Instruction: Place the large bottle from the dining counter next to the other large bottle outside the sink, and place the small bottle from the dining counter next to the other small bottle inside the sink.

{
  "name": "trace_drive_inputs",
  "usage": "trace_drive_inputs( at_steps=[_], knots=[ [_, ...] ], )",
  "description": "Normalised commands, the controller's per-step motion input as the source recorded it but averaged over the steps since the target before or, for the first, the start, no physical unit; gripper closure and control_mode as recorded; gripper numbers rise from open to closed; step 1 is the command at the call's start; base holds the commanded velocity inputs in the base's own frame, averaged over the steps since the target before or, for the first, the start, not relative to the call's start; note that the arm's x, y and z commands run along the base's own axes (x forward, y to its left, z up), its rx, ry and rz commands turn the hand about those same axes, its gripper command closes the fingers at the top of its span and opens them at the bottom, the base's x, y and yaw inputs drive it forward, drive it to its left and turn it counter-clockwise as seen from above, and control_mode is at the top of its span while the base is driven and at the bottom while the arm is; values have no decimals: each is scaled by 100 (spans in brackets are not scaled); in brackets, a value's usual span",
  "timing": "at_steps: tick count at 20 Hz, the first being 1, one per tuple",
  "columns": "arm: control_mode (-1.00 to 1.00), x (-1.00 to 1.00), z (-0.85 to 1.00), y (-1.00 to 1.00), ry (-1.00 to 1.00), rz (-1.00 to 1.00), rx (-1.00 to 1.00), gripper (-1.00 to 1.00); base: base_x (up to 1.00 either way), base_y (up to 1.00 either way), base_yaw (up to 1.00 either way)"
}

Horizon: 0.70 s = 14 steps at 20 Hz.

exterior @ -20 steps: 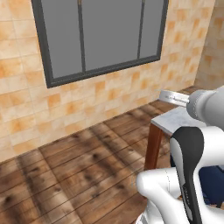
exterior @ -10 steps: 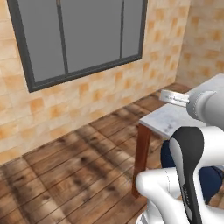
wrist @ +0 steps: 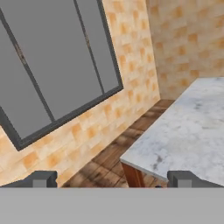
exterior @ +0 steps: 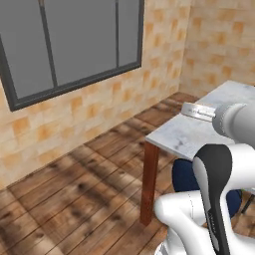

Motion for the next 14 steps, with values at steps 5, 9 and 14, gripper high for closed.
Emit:
trace_drive_inputs(
  at_steps=[5,9,14],
  knots=[
    [100,0,0,0,0,0,0,-100,0,0,-25],
    [100,0,0,0,0,0,0,-100,0,0,-25],
    [100,0,0,0,0,0,0,-100,0,0,-25]
  ],
)
